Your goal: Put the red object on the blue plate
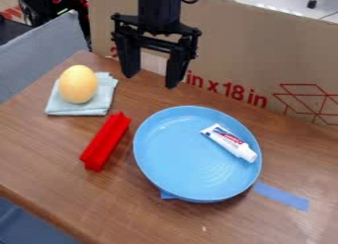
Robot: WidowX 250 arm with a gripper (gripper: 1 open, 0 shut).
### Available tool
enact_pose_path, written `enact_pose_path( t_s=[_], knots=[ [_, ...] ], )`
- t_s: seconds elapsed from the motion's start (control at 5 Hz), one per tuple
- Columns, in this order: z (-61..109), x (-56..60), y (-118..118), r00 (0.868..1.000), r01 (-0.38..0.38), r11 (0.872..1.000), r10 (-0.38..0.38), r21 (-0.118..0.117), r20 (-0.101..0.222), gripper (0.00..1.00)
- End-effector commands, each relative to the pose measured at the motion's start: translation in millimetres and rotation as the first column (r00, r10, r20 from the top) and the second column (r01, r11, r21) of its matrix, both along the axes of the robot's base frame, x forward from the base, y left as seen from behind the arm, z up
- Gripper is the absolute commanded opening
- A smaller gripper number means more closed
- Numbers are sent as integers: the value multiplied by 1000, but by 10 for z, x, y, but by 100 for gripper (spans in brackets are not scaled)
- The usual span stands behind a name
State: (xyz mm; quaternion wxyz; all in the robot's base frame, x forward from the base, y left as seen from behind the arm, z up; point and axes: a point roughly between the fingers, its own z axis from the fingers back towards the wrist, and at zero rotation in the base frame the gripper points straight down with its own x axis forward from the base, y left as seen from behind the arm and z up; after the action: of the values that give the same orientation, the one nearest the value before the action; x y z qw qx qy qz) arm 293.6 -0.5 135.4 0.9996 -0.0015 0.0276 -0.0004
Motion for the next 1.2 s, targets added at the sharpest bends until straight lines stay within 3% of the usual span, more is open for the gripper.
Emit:
enact_pose_path(
  t_s=[0.0,0.2,0.4,0.6,0.8,1.0],
  knots=[
    [-28,-3,-104,1000,8,1000,-8,6,-25,100],
    [-37,-10,-184,999,11,1000,-10,24,-36,100],
    [-112,-37,-244,998,11,1000,-10,19,-54,100],
    [-165,-69,-265,996,5,1000,-3,29,-84,100],
    [-121,-168,-234,994,4,999,0,34,-110,100],
    [-52,-208,-106,993,-29,999,33,35,-111,100]
  ],
)
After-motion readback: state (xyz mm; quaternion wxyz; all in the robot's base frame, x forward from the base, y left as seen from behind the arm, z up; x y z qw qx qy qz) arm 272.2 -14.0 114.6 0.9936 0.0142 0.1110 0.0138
